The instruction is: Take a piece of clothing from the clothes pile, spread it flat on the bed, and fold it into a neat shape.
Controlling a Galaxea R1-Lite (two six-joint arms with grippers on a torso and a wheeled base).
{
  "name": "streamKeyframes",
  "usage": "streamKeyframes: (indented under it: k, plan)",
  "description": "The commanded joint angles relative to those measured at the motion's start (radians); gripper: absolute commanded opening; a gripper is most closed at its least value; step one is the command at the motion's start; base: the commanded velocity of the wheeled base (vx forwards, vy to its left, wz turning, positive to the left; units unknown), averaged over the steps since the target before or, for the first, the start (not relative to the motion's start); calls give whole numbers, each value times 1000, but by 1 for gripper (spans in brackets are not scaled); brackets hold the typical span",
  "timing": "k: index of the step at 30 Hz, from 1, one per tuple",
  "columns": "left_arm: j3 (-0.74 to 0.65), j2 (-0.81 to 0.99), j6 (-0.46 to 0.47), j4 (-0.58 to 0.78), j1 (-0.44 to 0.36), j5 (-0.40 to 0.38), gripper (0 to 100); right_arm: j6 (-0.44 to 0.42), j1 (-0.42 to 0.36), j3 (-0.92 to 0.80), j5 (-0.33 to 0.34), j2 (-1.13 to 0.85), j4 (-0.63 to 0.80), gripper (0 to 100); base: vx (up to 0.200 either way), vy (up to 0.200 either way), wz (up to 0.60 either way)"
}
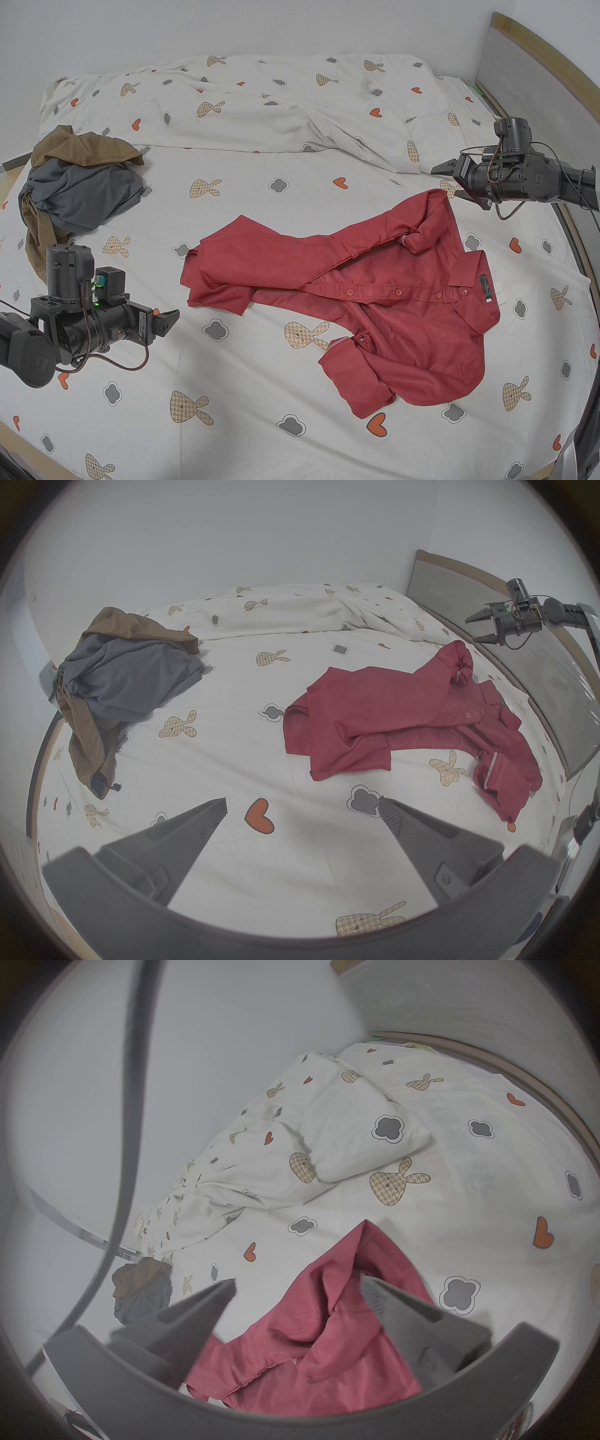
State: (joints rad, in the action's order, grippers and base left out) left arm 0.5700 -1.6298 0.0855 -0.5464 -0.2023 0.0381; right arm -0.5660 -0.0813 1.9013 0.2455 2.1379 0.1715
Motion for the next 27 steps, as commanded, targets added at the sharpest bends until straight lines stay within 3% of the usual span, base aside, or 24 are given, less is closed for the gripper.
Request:
streamKeyframes:
  k: [1, 5, 9, 10, 12, 13, 15, 18, 21, 24, 27]
  plan:
    - [-5, -7, 0, 0, -3, 0, 100, -2, 35, 7, 3, 7, 2, 100, 0, 0, 0]
    - [-7, -15, 0, 2, -9, -1, 100, -22, 83, -76, 8, -79, 17, 100, 0, 0, 0]
    - [-12, -50, 0, -1, -35, -1, 100, -23, 110, -329, 67, -263, 2, 100, 0, 0, 0]
    - [-1, -90, 2, -14, -60, -1, 100, -17, 136, -465, 153, -374, -12, 100, 0, 0, 0]
    - [27, -134, 16, -35, -83, 5, 100, -17, 172, -544, 245, -458, -40, 100, 0, 0, 0]
    - [65, -179, 54, -53, -104, 36, 100, -25, 212, -602, 350, -536, -67, 100, 0, 0, 0]
    - [131, -217, 128, -58, -132, 117, 100, -28, 261, -660, 480, -632, -89, 100, 0, 0, 0]
    - [252, -246, 207, -27, -207, 186, 100, -28, 310, -714, 621, -720, -98, 100, 0, 0, 0]
    - [352, -271, 244, 56, -266, 207, 100, -15, 314, -763, 633, -742, -99, 100, 0, 0, 0]
    - [545, -334, 276, 275, -336, 313, 100, 9, 319, -824, 632, -739, -133, 100, 0, 0, 0]
    - [665, -398, 278, 347, -370, 371, 100, 9, 319, -841, 630, -728, -173, 100, 0, 0, 0]
